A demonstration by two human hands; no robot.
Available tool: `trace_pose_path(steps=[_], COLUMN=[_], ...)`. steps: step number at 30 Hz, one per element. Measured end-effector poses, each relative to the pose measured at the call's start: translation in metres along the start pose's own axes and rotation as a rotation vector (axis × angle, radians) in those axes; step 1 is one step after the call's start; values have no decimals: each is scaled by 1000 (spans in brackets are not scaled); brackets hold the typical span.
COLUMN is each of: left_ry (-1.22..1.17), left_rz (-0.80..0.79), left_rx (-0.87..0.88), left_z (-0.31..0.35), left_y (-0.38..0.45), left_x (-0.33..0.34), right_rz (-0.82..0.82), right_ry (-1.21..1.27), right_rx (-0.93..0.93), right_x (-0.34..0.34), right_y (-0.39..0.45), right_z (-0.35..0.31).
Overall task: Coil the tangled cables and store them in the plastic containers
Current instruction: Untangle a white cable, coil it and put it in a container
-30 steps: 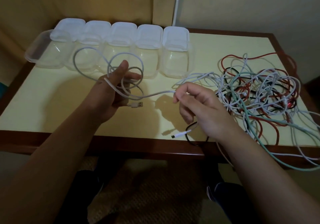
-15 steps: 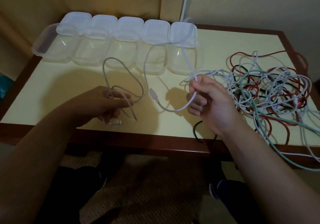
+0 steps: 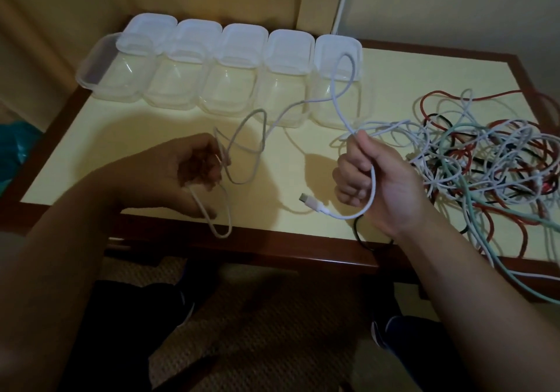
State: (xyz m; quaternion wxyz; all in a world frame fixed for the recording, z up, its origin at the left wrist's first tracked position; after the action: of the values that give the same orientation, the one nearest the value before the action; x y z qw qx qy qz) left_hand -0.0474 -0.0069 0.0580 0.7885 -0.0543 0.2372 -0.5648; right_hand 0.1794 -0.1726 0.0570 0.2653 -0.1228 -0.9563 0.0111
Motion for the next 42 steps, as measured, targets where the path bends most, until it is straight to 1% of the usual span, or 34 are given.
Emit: trace_pose_path(steps=[2,3,5,6,7,8,11,12,13,14,15,16,18,20,21,22,24,25,27,29,31,33,34,36,38,40,42], left_ry=[-132,-155,-240,-328,-385,-344,95,132,117,90,47,-3,-64,-34,28,107,255,297,285,159,-61,-303,-414,-590,-748,-947,-1055], left_rz=[-175,-208,-159,-87,22,166,637,726,770,775,753,698,515,324,266,237,238,256,282,263,267,261,250,193,86,-70,-152], left_rx=[-32,-34,-13,-16,-36,-32,0,33,75,121,164,196,246,261,277,302,383,416,410,362,303,255,229,175,146,145,169], left_z=[-7,-8,-9,-8,-6,-2,13,18,24,30,37,44,59,70,74,77,81,82,81,81,78,73,69,62,58,58,56], left_y=[-5,-6,0,5,8,10,6,4,4,5,8,11,15,18,19,20,26,29,34,37,42,48,52,57,59,57,51], left_x=[0,-1,-8,-10,-12,-14,-18,-14,-7,1,9,19,44,72,85,95,107,109,106,104,101,100,100,102,101,99,94], right_rz=[-5,-6,-7,-16,-31,-44,-29,-18,-12,-8,-6,-3,5,20,28,33,36,49,98,189,341,437,428,353,274,172,87], right_ry=[-6,-6,0,1,2,2,-11,-20,-29,-43,-64,-90,-141,-173,-186,-193,-188,-187,-208,-257,-339,-465,-551,-771,-971,-1063,-1044], right_rx=[6,8,12,10,6,1,4,7,4,-4,-14,-25,-42,-51,-57,-64,-90,-101,-118,-141,-166,-262,-329,-414,-454,-460,-436], right_x=[-2,-3,-4,-4,-3,-2,-3,-4,-3,-3,-2,-1,1,3,4,5,5,4,0,-4,-11,-17,-16,-12,-8,1,7], right_y=[0,-1,-1,-1,-2,-2,-3,-3,-3,-3,-2,-2,-3,-3,-3,-3,-3,-3,-3,-2,-4,-9,-10,-10,-6,1,4], right_z=[-1,-2,-3,-4,-5,-5,-3,-2,-2,-1,-1,-1,0,2,3,3,1,-1,-5,-9,-10,-13,-16,-18,-17,-15,-12])
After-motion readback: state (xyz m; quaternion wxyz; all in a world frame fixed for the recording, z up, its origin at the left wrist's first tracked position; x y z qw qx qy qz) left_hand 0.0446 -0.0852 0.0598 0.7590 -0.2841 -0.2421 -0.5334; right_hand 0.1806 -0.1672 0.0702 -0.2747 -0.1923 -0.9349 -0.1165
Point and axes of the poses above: each hand's wrist, its own y-axis towards the middle knuckle, its own x-axis out of the palm, z = x × y, the point moved 6 cm from there along y, towards the middle knuckle, and after that the axes turned 6 degrees about -x, right-handed, at the moved point
